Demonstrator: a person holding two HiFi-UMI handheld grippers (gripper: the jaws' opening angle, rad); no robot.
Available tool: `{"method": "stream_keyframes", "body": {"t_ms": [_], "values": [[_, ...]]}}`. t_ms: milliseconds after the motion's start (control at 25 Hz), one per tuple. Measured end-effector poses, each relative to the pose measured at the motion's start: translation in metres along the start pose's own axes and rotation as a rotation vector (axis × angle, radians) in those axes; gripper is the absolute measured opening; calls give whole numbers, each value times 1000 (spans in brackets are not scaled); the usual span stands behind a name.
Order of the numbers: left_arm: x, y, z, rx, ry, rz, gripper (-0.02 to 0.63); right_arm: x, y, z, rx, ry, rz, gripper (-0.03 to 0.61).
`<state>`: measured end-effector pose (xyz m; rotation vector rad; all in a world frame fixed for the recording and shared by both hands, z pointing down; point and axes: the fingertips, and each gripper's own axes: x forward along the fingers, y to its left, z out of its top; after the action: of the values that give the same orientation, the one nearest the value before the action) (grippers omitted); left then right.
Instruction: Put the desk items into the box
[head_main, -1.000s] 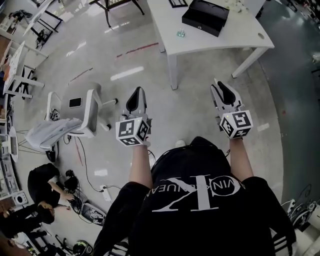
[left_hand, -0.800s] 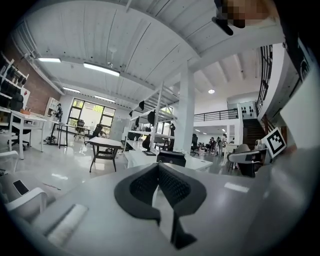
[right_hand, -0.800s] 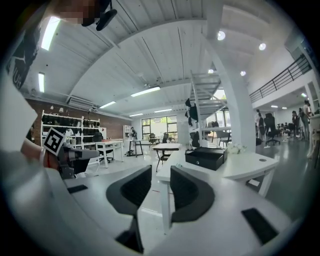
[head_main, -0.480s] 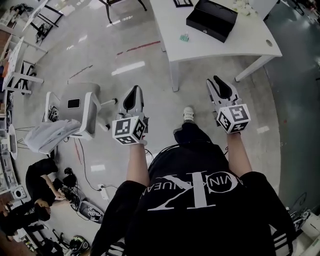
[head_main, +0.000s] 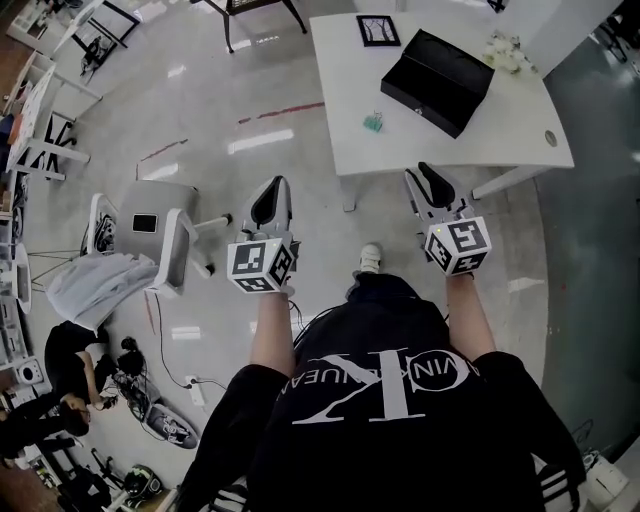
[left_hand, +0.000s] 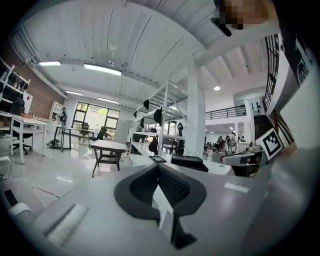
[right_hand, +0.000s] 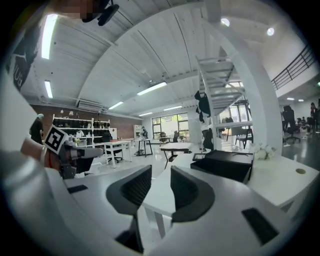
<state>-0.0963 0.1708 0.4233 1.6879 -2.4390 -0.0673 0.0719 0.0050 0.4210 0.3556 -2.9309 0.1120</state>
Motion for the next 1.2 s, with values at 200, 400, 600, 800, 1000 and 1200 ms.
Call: {"method": "stream_keyframes", "body": {"t_ms": [200,400,600,800,1000,1200], "values": [[35,-5,-1,-2,25,-3,11,21,-27,-3,21,24,18,87],[69,-8,-2,0,31,-9,11,42,-50,-5,26,40,36,87],[99,-13,-2,1,34,-19,11,61,-67,-7,24,54,65,89],[124,-14,-1,10,33,-23,11,81,-80,-9,22,68,94,89],[140,-16,-9,8,61,-33,11,94,-84,-17,36,98,124,89],[150,-10,-13,7,83,-35,11,113,-82,-25,56,135,161,89]]}}
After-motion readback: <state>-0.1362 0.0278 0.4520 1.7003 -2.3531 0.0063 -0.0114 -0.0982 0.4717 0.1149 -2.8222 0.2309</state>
